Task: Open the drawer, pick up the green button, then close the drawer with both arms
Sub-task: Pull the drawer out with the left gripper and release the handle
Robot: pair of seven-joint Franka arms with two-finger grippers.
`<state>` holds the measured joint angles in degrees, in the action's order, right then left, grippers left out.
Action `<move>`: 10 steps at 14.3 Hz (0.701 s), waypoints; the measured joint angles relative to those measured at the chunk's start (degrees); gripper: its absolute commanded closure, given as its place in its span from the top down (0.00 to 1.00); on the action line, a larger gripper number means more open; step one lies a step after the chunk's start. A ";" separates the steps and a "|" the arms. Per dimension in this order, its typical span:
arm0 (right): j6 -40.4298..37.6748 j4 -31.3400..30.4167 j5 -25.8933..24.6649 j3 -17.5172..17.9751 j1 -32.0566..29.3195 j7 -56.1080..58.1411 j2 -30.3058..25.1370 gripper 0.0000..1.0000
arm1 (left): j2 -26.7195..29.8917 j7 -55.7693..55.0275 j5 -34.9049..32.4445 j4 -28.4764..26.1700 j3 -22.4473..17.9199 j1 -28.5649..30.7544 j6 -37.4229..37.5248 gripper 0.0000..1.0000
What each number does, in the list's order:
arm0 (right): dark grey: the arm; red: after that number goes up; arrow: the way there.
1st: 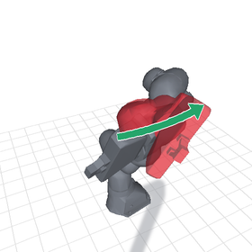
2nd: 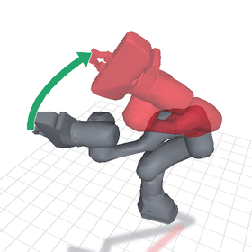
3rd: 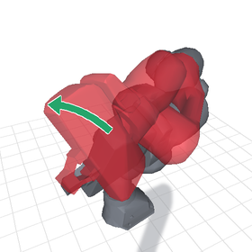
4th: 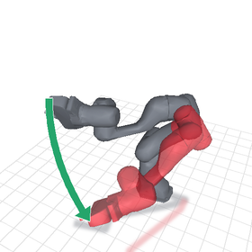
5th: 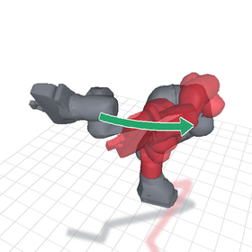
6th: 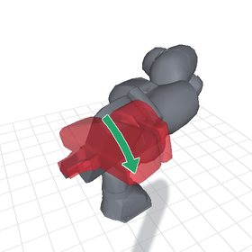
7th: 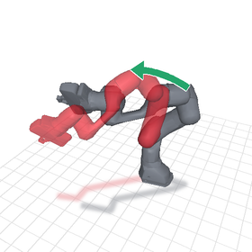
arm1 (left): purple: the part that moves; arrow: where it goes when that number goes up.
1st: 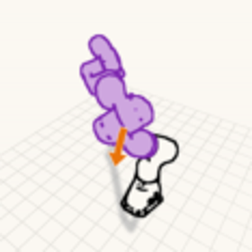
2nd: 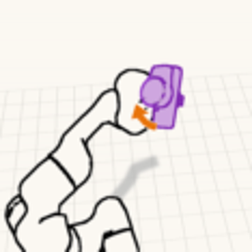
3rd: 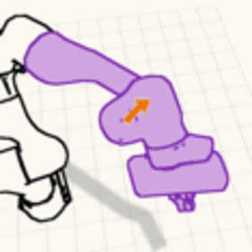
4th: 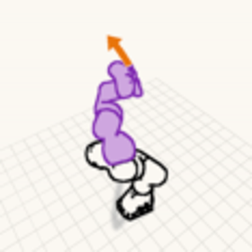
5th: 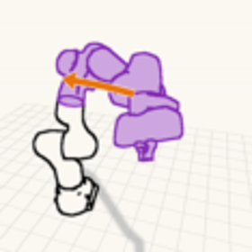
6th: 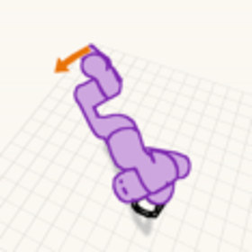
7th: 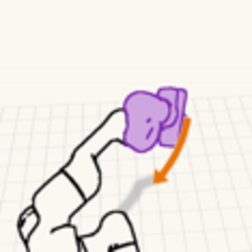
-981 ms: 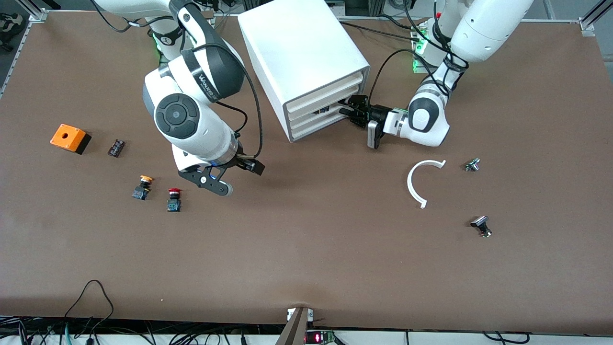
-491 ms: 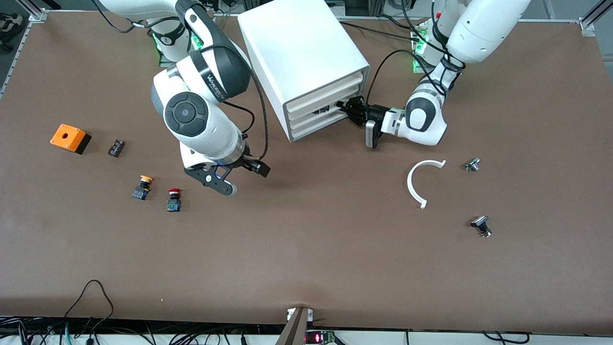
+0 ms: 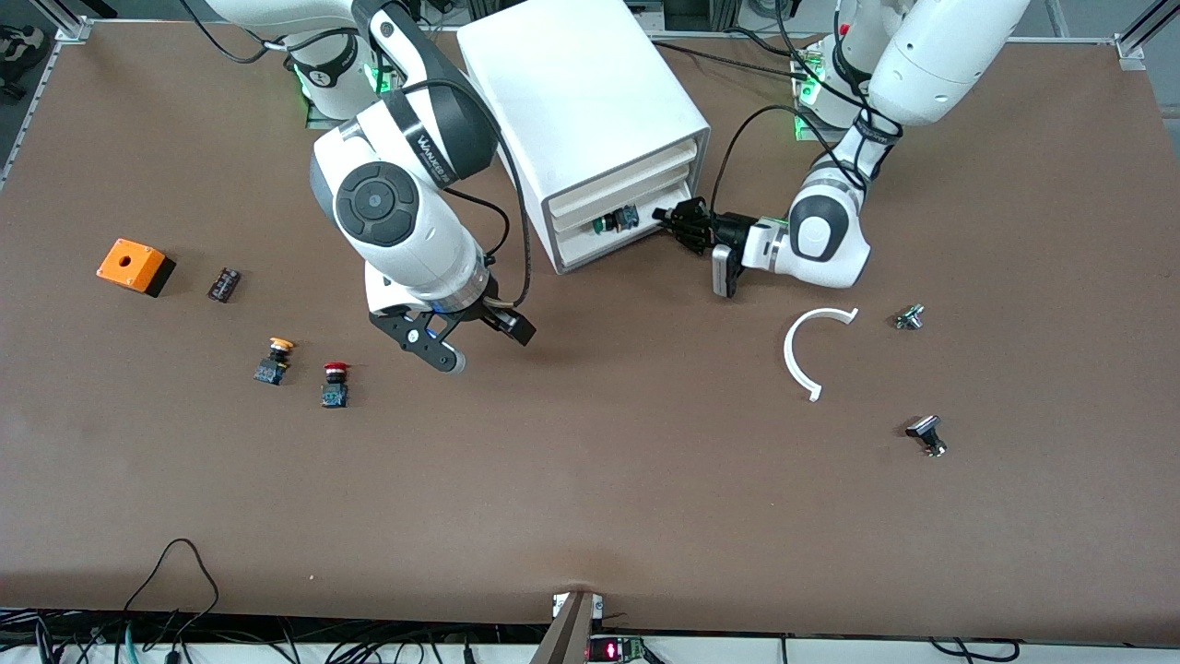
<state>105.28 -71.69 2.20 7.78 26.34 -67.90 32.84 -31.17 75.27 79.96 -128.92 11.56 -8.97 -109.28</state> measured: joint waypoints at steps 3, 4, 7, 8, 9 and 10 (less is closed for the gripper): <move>1.48 0.70 0.00 0.00 1.39 -4.69 1.22 1.00 | -2.15 -2.99 -2.34 5.07 -1.78 0.21 0.11 0.00; 1.79 1.53 0.00 0.01 2.04 -6.68 1.88 1.00 | -3.00 -4.38 -3.88 7.20 -2.27 0.27 0.33 0.00; 1.96 5.57 0.00 -0.04 4.82 -14.22 5.04 1.00 | -4.58 -9.83 -9.06 13.76 -3.63 1.58 1.11 0.00; 2.24 6.26 -0.02 -0.09 5.70 -16.30 5.91 1.00 | -4.98 -11.06 -10.29 15.23 -3.72 1.98 1.11 0.49; 2.86 6.73 -0.13 -0.12 6.62 -18.27 6.70 1.00 | -5.36 -12.00 -11.22 16.40 -3.74 2.19 1.11 0.99; 3.53 6.99 -0.41 -0.16 7.53 -20.25 7.45 1.00 | -5.70 -13.27 -11.48 17.19 -3.84 2.27 0.76 1.00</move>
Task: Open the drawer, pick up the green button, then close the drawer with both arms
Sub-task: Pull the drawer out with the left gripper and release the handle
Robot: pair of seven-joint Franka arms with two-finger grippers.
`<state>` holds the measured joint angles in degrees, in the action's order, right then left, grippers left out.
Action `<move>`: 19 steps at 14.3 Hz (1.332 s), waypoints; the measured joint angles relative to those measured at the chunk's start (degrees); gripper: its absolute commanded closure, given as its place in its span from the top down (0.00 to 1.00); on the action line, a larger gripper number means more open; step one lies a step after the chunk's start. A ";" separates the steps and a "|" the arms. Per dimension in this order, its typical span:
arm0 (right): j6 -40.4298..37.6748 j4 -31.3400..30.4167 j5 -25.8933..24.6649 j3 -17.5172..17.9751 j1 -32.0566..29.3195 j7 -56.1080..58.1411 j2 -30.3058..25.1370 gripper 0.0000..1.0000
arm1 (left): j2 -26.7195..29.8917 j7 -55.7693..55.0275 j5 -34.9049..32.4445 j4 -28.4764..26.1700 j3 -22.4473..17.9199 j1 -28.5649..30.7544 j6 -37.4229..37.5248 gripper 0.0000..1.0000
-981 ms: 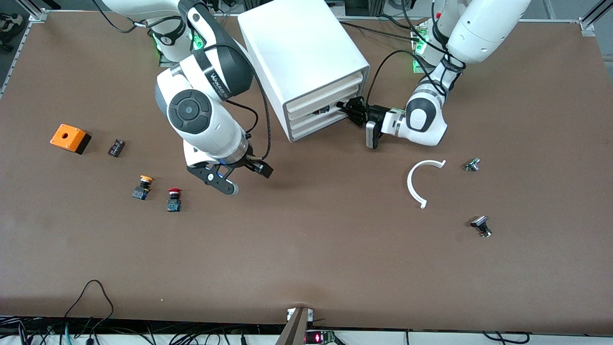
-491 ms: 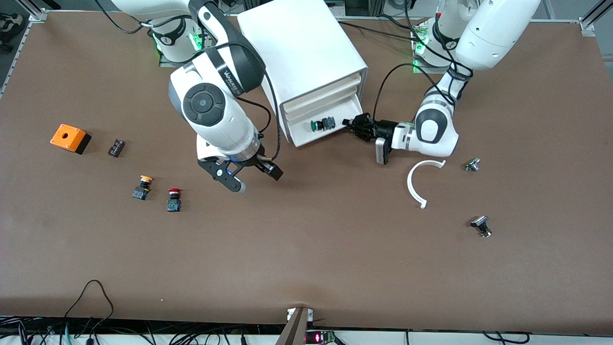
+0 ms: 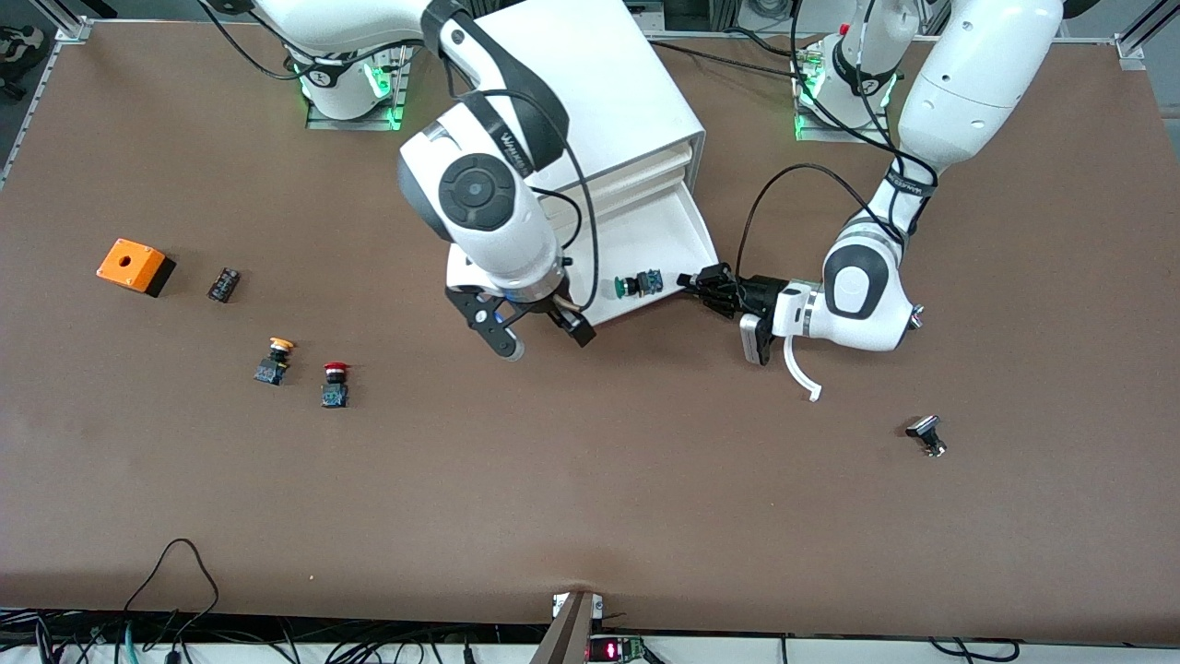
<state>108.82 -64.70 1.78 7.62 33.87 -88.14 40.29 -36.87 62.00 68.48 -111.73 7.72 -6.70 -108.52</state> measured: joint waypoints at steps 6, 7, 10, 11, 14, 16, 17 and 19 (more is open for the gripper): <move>4.81 0.41 -1.23 -0.32 5.07 -10.39 3.62 1.00 | -0.29 -7.23 -7.05 5.11 -0.19 2.66 2.85 1.00; 5.57 0.42 -1.93 -0.40 5.94 -12.09 4.38 1.00 | -0.20 -10.81 -10.69 7.37 -0.19 3.65 5.28 1.00; 9.14 0.46 -4.09 -0.50 8.47 -17.64 7.15 1.00 | 0.31 -24.33 -22.34 16.11 -0.21 5.89 13.32 1.00; 10.11 0.48 -4.26 -0.61 9.15 -19.07 8.08 1.00 | 0.65 -29.02 -26.41 18.90 -0.20 6.03 15.40 1.00; 11.34 0.69 -4.29 -0.74 10.74 -22.51 9.74 1.00 | 1.97 -41.01 -37.14 24.11 0.12 5.81 18.51 1.00; 11.34 0.72 -4.29 -0.74 11.50 -23.81 9.84 1.00 | 2.82 -47.97 -42.56 25.12 0.44 5.48 18.77 1.00; 11.34 0.72 -4.29 -0.74 11.80 -24.28 9.91 1.00 | 3.09 -51.97 -45.21 25.55 0.64 5.25 18.76 1.00; 11.34 0.72 -4.29 -0.74 12.21 -24.59 10.43 0.99 | 3.56 -60.14 -50.86 27.03 1.03 4.46 18.76 1.00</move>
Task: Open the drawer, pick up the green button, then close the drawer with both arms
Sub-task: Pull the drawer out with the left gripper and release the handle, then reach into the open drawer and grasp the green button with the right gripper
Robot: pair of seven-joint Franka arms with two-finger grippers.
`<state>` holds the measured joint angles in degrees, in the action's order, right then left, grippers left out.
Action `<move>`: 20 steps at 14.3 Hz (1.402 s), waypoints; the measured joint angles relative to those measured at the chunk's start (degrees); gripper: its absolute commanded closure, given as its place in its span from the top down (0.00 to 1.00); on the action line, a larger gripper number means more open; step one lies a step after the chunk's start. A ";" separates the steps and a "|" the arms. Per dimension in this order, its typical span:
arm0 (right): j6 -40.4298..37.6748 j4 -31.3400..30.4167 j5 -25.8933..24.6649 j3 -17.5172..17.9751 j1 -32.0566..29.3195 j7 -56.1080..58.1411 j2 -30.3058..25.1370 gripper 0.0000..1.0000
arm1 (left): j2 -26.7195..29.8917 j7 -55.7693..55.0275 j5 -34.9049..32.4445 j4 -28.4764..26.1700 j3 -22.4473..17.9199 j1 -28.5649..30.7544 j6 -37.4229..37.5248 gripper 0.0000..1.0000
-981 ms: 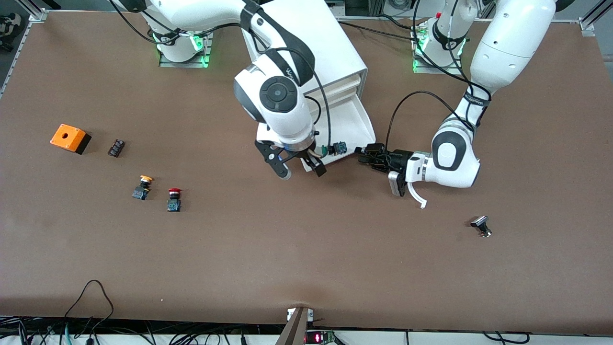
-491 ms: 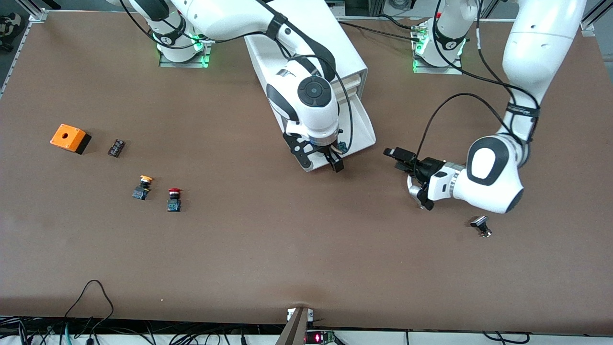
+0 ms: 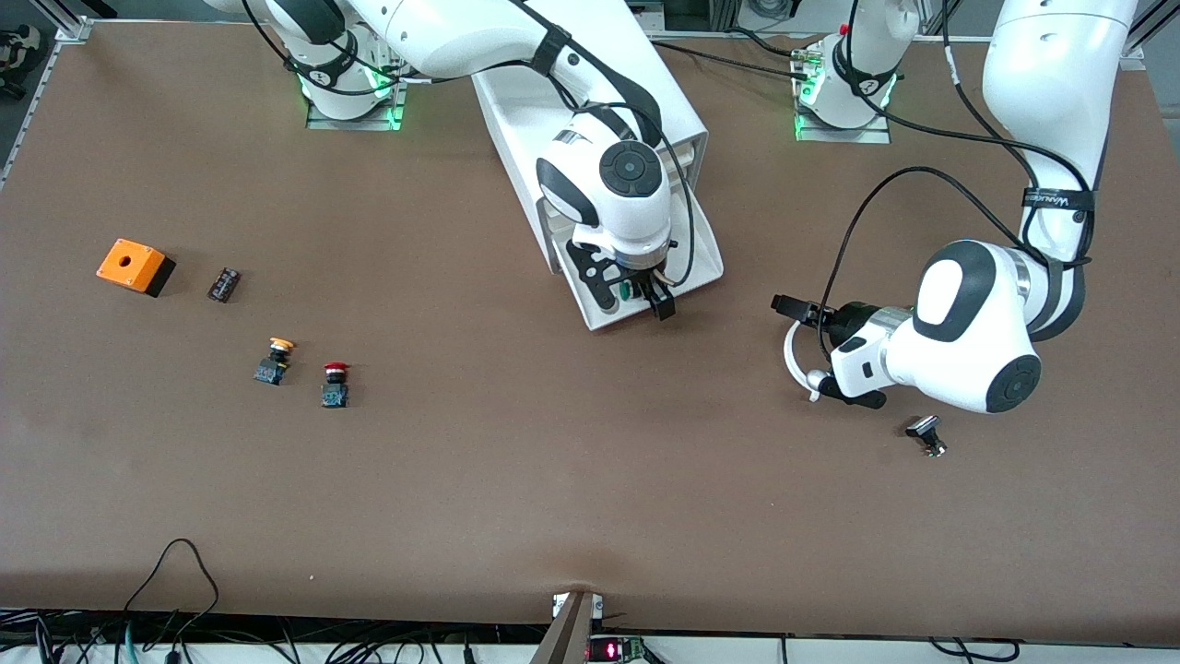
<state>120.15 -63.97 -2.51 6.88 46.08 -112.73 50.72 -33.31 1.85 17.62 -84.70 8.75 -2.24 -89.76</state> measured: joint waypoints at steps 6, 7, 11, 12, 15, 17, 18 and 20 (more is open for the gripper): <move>0.04 0.01 0.00 0.01 0.47 -0.06 1.40 0.85 | 2.29 -17.25 -16.57 5.58 0.32 -6.00 0.08 1.00; 0.04 0.02 0.00 0.01 0.60 -0.06 1.40 0.77 | 2.36 -17.79 -17.34 6.82 0.31 -6.20 0.42 1.00; 0.04 0.03 0.00 0.03 0.87 -0.07 1.40 0.33 | 1.89 -18.35 -17.71 8.07 -0.31 -6.09 0.83 1.00; 0.04 0.03 0.00 0.03 0.95 -0.06 1.40 0.20 | 1.63 -18.35 -17.71 8.10 -0.42 -6.01 0.83 1.00; -0.02 0.20 0.00 0.03 1.06 -0.06 1.40 0.00 | 1.17 -18.36 -17.72 8.19 -0.48 -6.01 0.83 1.00; -0.50 0.46 0.00 0.03 1.12 -0.06 1.38 0.00 | 1.15 -18.36 -17.72 8.24 -0.48 -6.02 0.83 1.00; -1.11 0.62 0.00 0.03 1.13 0.01 1.37 0.00 | 1.15 -18.36 -17.72 8.28 -0.48 -6.02 0.83 1.00; -3.21 1.30 0.00 -0.05 0.97 1.31 1.16 0.00 | 1.15 -18.36 -17.72 8.32 -0.48 -6.02 0.83 1.00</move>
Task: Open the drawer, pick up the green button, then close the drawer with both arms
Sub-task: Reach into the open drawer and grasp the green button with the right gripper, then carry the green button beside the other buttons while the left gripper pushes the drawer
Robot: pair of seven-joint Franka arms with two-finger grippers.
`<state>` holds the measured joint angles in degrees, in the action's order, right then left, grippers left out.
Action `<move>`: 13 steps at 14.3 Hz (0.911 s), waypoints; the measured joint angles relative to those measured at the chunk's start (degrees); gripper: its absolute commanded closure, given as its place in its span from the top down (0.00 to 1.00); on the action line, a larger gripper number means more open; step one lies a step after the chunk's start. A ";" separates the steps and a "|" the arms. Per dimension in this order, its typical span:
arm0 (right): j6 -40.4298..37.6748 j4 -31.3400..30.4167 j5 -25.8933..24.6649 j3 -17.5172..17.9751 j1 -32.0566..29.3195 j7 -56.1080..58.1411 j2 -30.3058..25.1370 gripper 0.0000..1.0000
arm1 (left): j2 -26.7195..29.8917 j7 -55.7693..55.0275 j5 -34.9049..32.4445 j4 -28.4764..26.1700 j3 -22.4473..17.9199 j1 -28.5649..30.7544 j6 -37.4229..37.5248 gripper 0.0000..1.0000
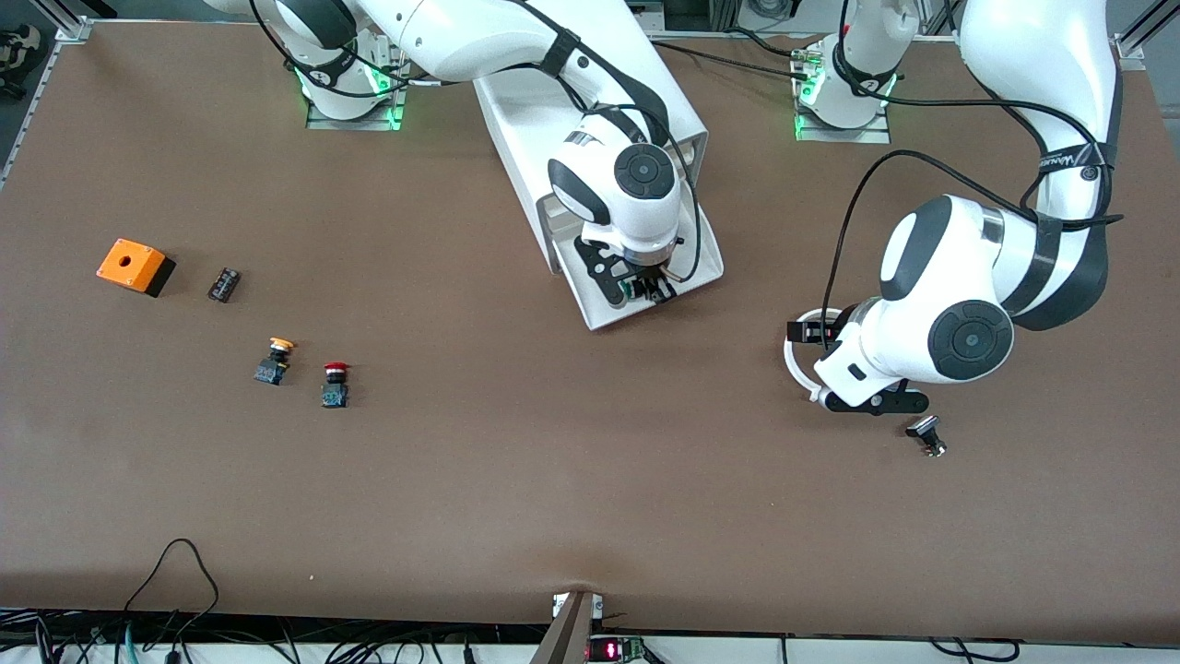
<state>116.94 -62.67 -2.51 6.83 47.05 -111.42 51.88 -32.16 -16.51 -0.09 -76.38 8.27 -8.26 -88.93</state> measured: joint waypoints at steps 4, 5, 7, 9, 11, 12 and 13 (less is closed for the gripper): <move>-6.77 3.16 0.00 -0.26 -3.59 12.12 -2.91 0.00 | 0.00 -0.65 0.00 0.08 0.05 -0.03 0.00 1.00; -8.41 3.47 0.09 -0.28 -4.89 17.31 -3.98 0.00 | 0.00 -2.18 0.00 0.11 0.15 -0.10 0.00 1.00; -11.58 3.62 0.29 -0.31 -7.70 28.17 -6.29 0.00 | -0.05 -5.89 0.29 0.09 0.42 -0.84 -1.80 1.00; -15.78 3.63 0.39 -0.39 -10.79 42.05 -8.58 0.00 | -0.54 -11.83 2.23 -0.88 0.78 -2.39 -7.85 1.00; -20.79 3.48 0.46 -0.47 -13.67 53.38 -10.51 0.00 | -1.31 -17.40 2.71 -4.07 0.94 -5.12 -14.64 1.00; -22.23 3.11 0.44 -0.55 -14.82 57.58 -11.28 0.00 | -1.68 -19.48 2.71 -6.23 0.96 -6.56 -18.40 1.00; -22.98 2.31 0.41 -0.85 -15.85 62.06 -12.13 0.00 | -2.00 -20.88 2.71 -8.47 0.96 -7.58 -21.71 1.00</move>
<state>93.96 -60.36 -2.09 5.98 31.20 -49.35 39.76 -34.16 -37.40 2.62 -84.85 9.23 -15.84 -110.64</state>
